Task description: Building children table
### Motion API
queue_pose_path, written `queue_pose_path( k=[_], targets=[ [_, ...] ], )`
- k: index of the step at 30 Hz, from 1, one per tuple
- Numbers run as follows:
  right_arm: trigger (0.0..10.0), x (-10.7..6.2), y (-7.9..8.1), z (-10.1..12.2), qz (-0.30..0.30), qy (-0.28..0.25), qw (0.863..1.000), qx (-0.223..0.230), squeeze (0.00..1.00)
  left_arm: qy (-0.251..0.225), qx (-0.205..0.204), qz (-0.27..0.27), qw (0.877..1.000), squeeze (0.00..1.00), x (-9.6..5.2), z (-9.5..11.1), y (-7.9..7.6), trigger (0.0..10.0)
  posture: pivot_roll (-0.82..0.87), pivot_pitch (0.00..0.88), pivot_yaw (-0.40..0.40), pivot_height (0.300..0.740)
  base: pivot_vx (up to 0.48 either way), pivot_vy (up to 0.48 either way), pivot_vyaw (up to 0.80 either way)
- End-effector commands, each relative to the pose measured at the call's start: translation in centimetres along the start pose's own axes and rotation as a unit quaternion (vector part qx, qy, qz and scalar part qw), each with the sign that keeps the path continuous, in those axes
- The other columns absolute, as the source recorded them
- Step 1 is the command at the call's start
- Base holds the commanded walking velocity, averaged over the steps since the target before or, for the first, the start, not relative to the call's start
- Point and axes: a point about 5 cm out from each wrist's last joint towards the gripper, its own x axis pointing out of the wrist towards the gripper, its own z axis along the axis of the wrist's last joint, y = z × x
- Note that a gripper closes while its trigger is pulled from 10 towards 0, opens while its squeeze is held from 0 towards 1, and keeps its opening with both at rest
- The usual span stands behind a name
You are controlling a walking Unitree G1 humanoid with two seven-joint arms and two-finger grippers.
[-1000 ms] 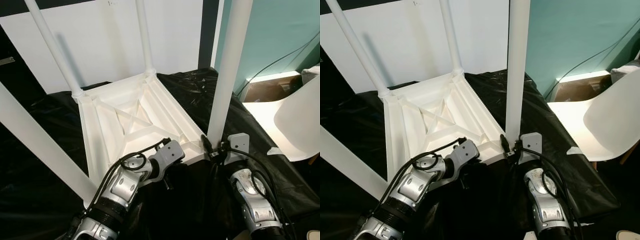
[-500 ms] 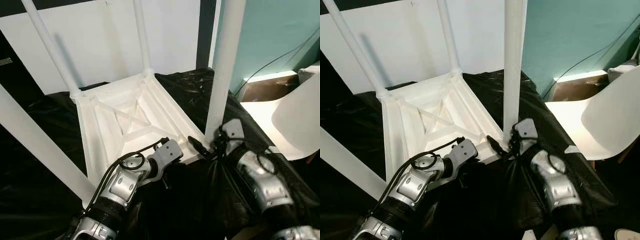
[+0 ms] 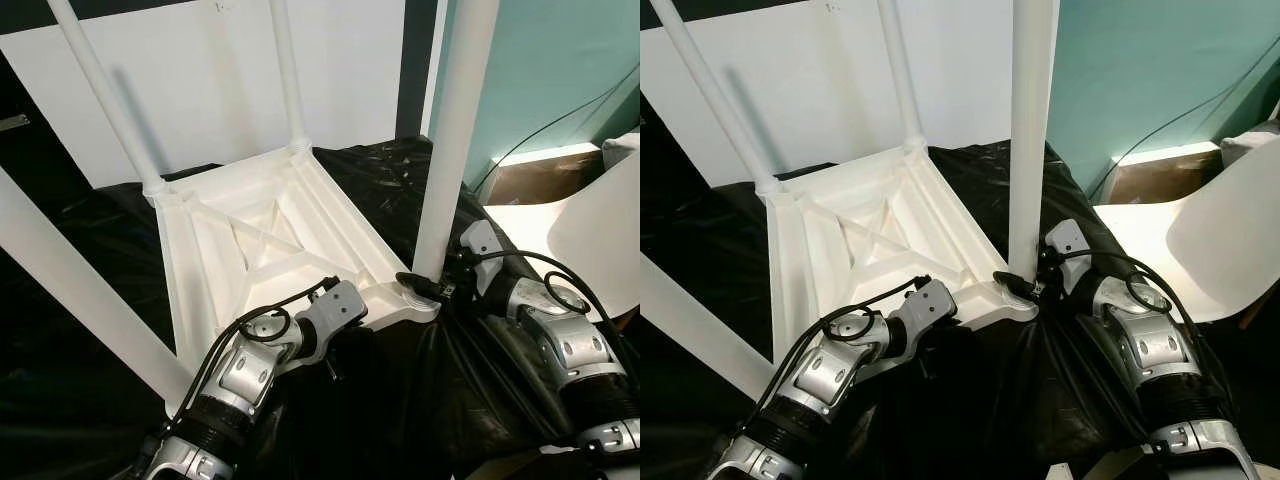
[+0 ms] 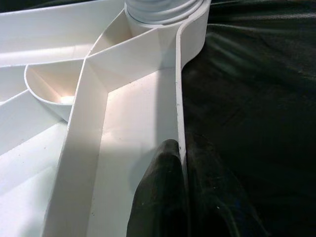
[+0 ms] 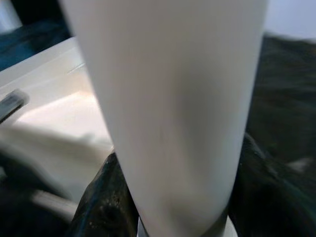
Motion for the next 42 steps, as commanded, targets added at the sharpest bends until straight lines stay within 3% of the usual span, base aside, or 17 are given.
queue_pose_path(
  k=[1, 3, 8, 15, 16, 18, 19, 20, 22, 25, 26, 34, 35, 40, 42],
  targets=[
    [0.0, 1.0, 0.8, -0.2, -0.097, -0.016, 0.995, 0.015, 0.00, 0.071, -0.076, 0.037, 0.994, 0.00, 0.3, -4.7, -0.9, 10.0, 0.07, 0.000, 0.007, 0.740, 0.000, 0.000, 0.00],
    [0.0, 0.8, 0.8, 0.6, -0.197, -0.049, 0.978, 0.044, 0.00, 0.069, -0.078, 0.039, 0.994, 0.00, 0.3, -4.6, -0.9, 10.0, 0.07, 0.000, 0.008, 0.740, 0.000, 0.000, 0.00],
    [0.0, 0.6, 2.7, 0.5, -0.200, -0.048, 0.978, 0.047, 0.00, 0.069, -0.079, 0.035, 0.994, 0.00, 0.3, -4.6, -1.2, 10.0, 0.07, 0.000, 0.008, 0.740, 0.000, 0.000, 0.00],
    [0.0, 0.7, 3.1, 0.1, -0.184, -0.030, 0.981, 0.052, 0.00, 0.071, -0.079, 0.032, 0.994, 0.00, 0.3, -4.7, -1.4, 10.0, 0.06, 0.000, 0.009, 0.740, 0.000, 0.000, 0.00],
    [10.0, 0.8, 3.3, -0.1, -0.164, -0.025, 0.984, 0.057, 0.00, 0.071, -0.079, 0.032, 0.994, 0.00, 0.3, -4.7, -1.4, 10.0, 0.06, 0.000, 0.011, 0.740, 0.000, 0.000, 0.00],
    [10.0, 1.0, 3.6, -0.2, -0.140, -0.019, 0.988, 0.060, 0.00, 0.070, -0.079, 0.032, 0.994, 0.00, 0.3, -4.6, -1.4, 10.0, 0.06, 0.000, 0.012, 0.740, 0.000, 0.000, 0.00],
    [10.0, 1.1, 3.7, -0.4, -0.106, -0.015, 0.992, 0.063, 1.00, 0.070, -0.078, 0.032, 0.994, 0.00, 0.3, -4.6, -1.3, 10.0, 0.06, 0.000, 0.012, 0.740, 0.000, 0.000, 0.00],
    [10.0, 1.1, 3.7, -0.4, -0.106, -0.015, 0.992, 0.063, 1.00, 0.070, -0.078, 0.032, 0.994, 0.00, 0.3, -4.6, -1.3, 10.0, 0.06, 0.000, 0.012, 0.740, 0.000, 0.000, 0.00],
    [10.0, 1.1, 3.5, -0.5, -0.037, -0.006, 0.998, 0.044, 1.00, 0.071, -0.077, 0.032, 0.994, 0.00, 0.3, -4.6, -1.3, 10.0, 0.06, 0.000, 0.016, 0.740, 0.000, 0.000, 0.00],
    [10.0, 1.0, 3.1, -0.7, -0.023, 0.003, 0.999, 0.028, 0.98, 0.071, -0.077, 0.032, 0.994, 0.00, 0.3, -4.6, -1.2, 10.0, 0.06, 0.000, 0.019, 0.740, 0.000, 0.000, 0.00],
    [10.0, 1.0, 2.7, -0.7, -0.004, 0.013, 1.000, 0.014, 0.00, 0.072, -0.076, 0.032, 0.994, 0.00, 0.2, -4.6, -1.2, 10.0, 0.06, 0.000, 0.019, 0.740, 0.000, 0.000, 0.00],
    [10.0, 0.9, 0.2, -0.1, 0.044, 0.050, 0.997, -0.049, 0.00, 0.072, -0.074, 0.037, 0.994, 0.00, 0.1, -4.5, -0.9, 10.0, 0.06, 0.000, 0.017, 0.740, 0.000, 0.000, 0.00],
    [0.0, 0.8, -0.2, -0.2, 0.050, 0.060, 0.996, -0.051, 0.00, 0.073, -0.074, 0.038, 0.994, 0.00, 0.0, -4.6, -0.8, 10.0, 0.06, 0.000, 0.014, 0.740, 0.000, 0.000, 0.00],
    [0.0, 0.5, -0.4, -0.5, 0.059, 0.078, 0.994, -0.045, 0.00, 0.074, -0.074, 0.041, 0.994, 0.00, -0.1, -4.7, -0.7, 10.0, 0.07, 0.000, 0.010, 0.740, 0.000, 0.000, 0.00],
    [0.0, 0.3, 0.4, -1.2, 0.068, 0.081, 0.994, -0.019, 0.00, 0.074, -0.074, 0.043, 0.994, 0.00, -0.2, -4.8, -0.7, 10.0, 0.07, 0.000, 0.008, 0.740, 0.000, 0.000, 0.00]
  ],
)
